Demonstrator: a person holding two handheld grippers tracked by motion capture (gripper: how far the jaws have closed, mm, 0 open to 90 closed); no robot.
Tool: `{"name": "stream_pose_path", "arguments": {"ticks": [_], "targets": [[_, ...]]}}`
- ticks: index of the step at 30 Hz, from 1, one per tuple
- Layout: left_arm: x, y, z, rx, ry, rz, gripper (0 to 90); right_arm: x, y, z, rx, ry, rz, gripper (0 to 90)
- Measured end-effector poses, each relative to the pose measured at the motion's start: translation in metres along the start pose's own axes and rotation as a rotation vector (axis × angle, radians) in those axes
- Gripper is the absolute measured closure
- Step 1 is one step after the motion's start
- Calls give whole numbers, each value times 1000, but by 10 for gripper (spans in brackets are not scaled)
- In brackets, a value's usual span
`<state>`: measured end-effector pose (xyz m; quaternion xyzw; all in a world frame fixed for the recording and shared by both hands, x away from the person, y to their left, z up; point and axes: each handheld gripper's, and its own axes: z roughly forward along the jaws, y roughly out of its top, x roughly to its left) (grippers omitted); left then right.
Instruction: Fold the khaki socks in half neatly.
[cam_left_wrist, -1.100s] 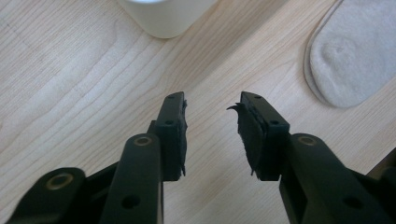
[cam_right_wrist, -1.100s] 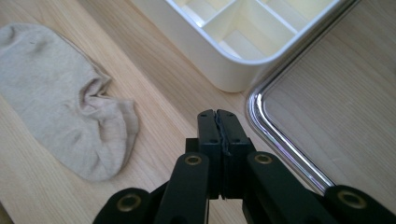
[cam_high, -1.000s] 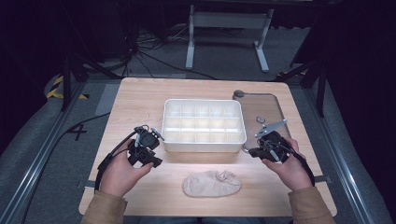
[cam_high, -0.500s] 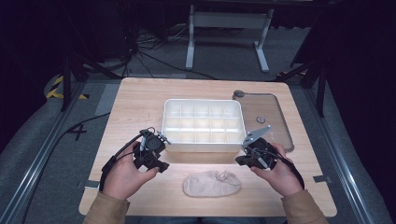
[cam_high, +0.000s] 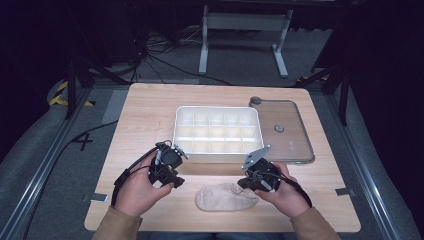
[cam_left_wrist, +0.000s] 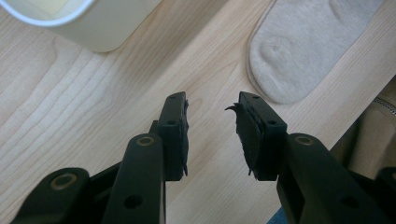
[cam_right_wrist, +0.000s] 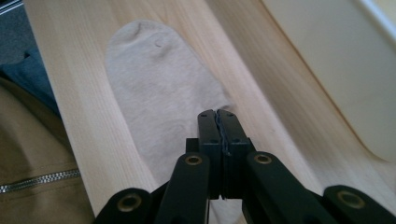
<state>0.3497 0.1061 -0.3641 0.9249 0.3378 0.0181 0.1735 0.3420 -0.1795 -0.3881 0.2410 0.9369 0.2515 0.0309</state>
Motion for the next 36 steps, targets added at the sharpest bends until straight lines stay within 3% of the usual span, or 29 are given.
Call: {"name": "stream_pose_path", "arguments": {"ticks": [5,8,13,16,20,22,26,29,36], "targets": [[-3,-6,6,-42,-34,-56,630,11,3,15,19,33,-29,900],[-4,-6,8,-53,-38,-54,638,18,4,27,42,50,-54,900],[-7,-3,17,-2,-111,-61,697,23,5,41,68,80,-78,900],[-9,0,22,30,-118,-53,719,29,4,48,91,100,-101,900],[-12,2,29,26,-128,-52,703,34,4,52,127,125,-120,900],[-13,1,31,28,-147,-52,680,34,4,54,136,124,-123,900],[-14,2,33,34,-139,-49,672,34,3,58,157,121,-131,900],[-15,2,35,31,-137,-43,666,35,3,59,148,114,-127,900],[-15,5,46,14,-149,-71,663,36,4,61,127,108,-120,900]]}}
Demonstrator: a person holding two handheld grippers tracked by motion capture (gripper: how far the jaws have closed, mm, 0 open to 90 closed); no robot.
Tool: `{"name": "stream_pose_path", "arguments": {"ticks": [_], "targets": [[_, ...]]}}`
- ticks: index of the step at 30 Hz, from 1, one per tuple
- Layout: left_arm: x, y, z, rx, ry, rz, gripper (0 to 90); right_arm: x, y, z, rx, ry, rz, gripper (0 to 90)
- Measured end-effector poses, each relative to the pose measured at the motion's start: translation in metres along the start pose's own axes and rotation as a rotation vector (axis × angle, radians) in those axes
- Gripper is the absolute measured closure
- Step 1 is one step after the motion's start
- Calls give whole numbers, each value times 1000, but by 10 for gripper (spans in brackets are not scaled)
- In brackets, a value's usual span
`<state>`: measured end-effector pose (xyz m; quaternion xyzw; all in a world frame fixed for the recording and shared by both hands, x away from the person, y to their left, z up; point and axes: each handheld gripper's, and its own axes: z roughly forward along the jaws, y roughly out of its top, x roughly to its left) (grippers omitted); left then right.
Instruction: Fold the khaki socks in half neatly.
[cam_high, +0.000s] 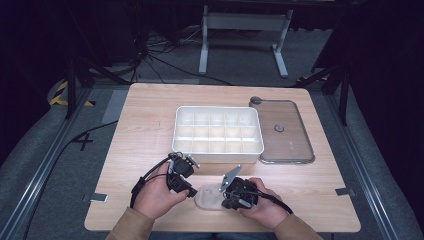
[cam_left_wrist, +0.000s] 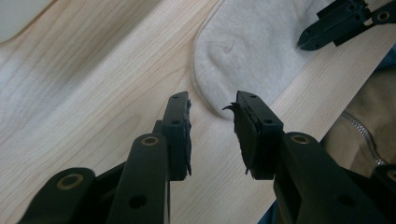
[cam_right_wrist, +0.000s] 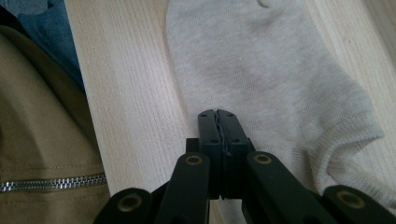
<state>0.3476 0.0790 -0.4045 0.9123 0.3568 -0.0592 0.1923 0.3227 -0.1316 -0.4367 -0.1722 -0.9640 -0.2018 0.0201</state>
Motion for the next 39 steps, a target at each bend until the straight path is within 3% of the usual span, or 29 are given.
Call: {"name": "stream_pose_path", "arguments": {"ticks": [5,13,15,20,26,31,39], "targets": [[1,2,10,-9,-2,-21,669,0,0,0,-5,-1,0,900],[0,4,24,-13,-7,-19,672,0,0,1,-8,-2,8,900],[-2,5,29,10,46,-20,663,0,0,1,-8,-2,9,900],[-5,6,37,36,24,-18,681,0,0,1,-9,-2,9,900],[-7,6,38,34,41,-6,724,0,0,0,-5,-3,4,900],[-12,7,40,45,35,-11,825,1,0,1,-3,-7,4,900],[-13,7,36,28,36,-17,850,1,0,1,-5,-8,-2,900]]}}
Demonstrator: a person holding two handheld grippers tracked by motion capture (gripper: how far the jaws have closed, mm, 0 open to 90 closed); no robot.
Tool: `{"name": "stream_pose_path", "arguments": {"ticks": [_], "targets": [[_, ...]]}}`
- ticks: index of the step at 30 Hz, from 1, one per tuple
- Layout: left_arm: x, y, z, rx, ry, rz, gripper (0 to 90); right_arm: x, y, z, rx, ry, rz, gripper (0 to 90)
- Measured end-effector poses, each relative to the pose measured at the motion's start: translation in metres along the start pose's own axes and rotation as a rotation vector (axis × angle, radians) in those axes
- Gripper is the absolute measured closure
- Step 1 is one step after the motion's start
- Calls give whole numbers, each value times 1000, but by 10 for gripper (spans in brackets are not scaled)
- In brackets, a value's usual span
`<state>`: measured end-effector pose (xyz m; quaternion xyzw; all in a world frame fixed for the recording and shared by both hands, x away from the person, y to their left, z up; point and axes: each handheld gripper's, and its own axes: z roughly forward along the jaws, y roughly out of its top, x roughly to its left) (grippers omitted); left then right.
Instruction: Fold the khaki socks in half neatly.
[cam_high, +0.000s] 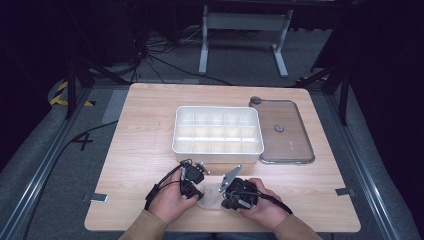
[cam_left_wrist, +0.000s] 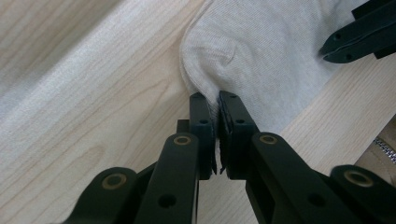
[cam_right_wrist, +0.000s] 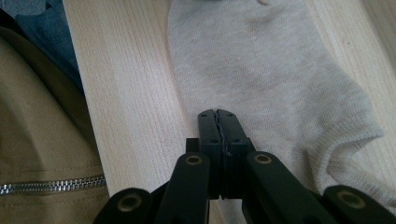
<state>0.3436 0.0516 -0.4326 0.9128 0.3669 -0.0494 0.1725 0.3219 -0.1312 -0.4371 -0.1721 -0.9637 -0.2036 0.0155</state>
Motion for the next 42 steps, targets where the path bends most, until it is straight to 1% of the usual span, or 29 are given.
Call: {"name": "stream_pose_path", "arguments": {"ticks": [1,4,5,7,8,9,10,13,14,15,16,17,18,19,20,22,23,24,25,26,29,30,33,35,36,38,39,40,42], "targets": [[1,0,-2,-8,-3,9,850,0,0,0,-4,0,-4,900],[1,0,-7,-34,-18,4,851,-1,0,0,-7,2,3,900],[1,0,-8,-34,-24,8,852,-1,-1,0,-9,2,4,900],[1,0,-10,-44,-29,1,852,-1,-1,0,-13,3,4,900],[1,1,-11,-45,-31,11,851,0,-1,0,-13,0,6,900],[0,1,-12,-48,-32,10,852,0,-2,0,-15,2,6,900],[0,2,-14,-52,-30,18,852,0,-2,0,-16,-2,6,900],[-1,2,-17,-52,-43,17,852,0,-3,-3,-27,-17,5,900],[-1,3,-19,-54,-47,25,852,-1,-4,-6,-33,-22,10,900],[-1,2,-20,-53,-53,21,851,-5,-6,-10,-44,-28,19,900],[-1,3,-21,-55,-49,23,852,-7,-9,-14,-58,-33,40,900],[-1,3,-21,-55,-49,23,852,-10,-11,-18,-63,-34,54,900],[0,3,-22,-52,-57,19,852,-10,-11,-18,-63,-34,54,900],[0,3,-23,-50,-60,19,851,-13,-14,-21,-69,-47,72,900],[1,3,-24,-51,-59,22,852,-17,-18,-25,-73,-48,89,900],[2,3,-26,-45,-60,13,852,-21,-23,-29,-69,-51,117,900],[3,3,-28,-46,-62,19,852,-23,-26,-31,-65,-55,130,900],[3,3,-29,-44,-57,12,852,-27,-29,-32,-59,-45,143,900],[4,2,-31,-46,-57,5,852,-28,-32,-33,-55,-49,156,900],[5,2,-33,-48,-53,11,852,-31,-36,-34,-54,-52,171,900],[7,2,-35,-41,-60,1,852,-35,-40,-34,-46,-61,195,900],[7,2,-35,-41,-60,1,852,-35,-40,-34,-46,-61,195,900],[7,2,-35,-36,-62,2,852,-36,-40,-27,-17,-73,199,900],[6,2,-36,-44,-65,4,852,-37,-39,-25,-25,-68,201,900],[5,2,-37,-50,-65,11,852,-36,-38,-24,-28,-74,201,900],[3,3,-40,-69,-63,19,852,-34,-37,-22,-45,-61,182,900],[3,3,-40,-69,-63,19,852,-34,-37,-22,-45,-61,182,900],[2,3,-41,-74,-62,21,852,-33,-37,-21,-54,-41,183,900],[0,3,-43,-82,-63,29,852,-33,-36,-20,-68,-32,188,900]]}}
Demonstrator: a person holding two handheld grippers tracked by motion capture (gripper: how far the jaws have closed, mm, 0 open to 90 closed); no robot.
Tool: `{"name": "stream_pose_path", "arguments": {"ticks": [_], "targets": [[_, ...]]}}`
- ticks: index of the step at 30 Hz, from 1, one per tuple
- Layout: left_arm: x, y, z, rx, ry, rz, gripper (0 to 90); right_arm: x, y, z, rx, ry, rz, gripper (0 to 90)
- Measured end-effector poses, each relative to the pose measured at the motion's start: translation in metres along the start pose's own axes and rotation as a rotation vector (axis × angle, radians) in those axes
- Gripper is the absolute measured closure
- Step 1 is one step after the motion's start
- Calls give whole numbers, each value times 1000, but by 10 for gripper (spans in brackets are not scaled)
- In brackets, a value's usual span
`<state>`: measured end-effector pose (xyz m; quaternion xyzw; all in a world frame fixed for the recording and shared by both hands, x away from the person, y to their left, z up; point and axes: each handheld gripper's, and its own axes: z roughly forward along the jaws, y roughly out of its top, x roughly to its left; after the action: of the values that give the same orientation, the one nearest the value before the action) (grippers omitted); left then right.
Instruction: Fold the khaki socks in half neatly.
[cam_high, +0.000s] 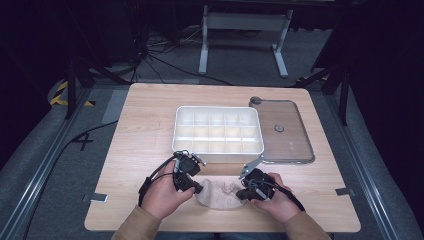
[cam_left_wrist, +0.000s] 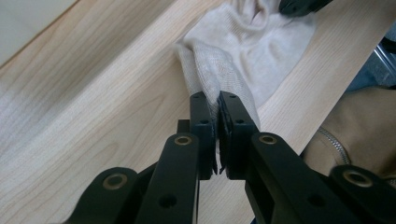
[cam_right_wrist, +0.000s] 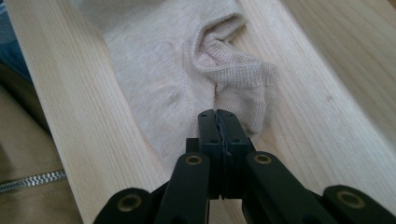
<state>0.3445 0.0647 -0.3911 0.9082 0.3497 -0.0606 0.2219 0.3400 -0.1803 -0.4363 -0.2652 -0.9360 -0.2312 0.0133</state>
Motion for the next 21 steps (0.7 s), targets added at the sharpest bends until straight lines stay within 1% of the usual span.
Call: {"name": "stream_pose_path", "arguments": {"ticks": [2,3,4,6,8,10,11,12,14,16,17,18,21], "targets": [[-1,1,-1,-4,1,5,852,1,1,1,-10,2,-1,900],[-3,1,-1,0,0,4,852,2,1,2,-14,1,7,900],[-3,2,-2,-2,2,8,852,3,2,3,-17,4,2,900],[-6,3,-2,-17,0,13,852,5,2,3,-21,7,2,900],[-10,5,-4,-28,-1,35,852,6,3,4,-25,-1,0,900],[-15,7,-4,-24,-6,45,851,8,4,5,-29,-5,1,900],[-15,7,-4,-24,-6,45,851,8,4,5,-29,-5,1,900],[-17,8,-3,-30,-8,48,851,8,4,6,-33,-6,-3,900],[-21,10,-1,-23,-14,57,851,10,4,6,-38,-10,-2,900],[-23,13,2,-23,-14,73,851,11,5,7,-43,-3,5,900],[-24,13,3,-30,-16,68,851,12,5,8,-47,-6,5,900],[-24,15,4,-25,-15,76,851,12,5,8,-48,-5,4,900],[-28,18,8,-24,-16,81,850,13,5,9,-54,2,8,900]]}}
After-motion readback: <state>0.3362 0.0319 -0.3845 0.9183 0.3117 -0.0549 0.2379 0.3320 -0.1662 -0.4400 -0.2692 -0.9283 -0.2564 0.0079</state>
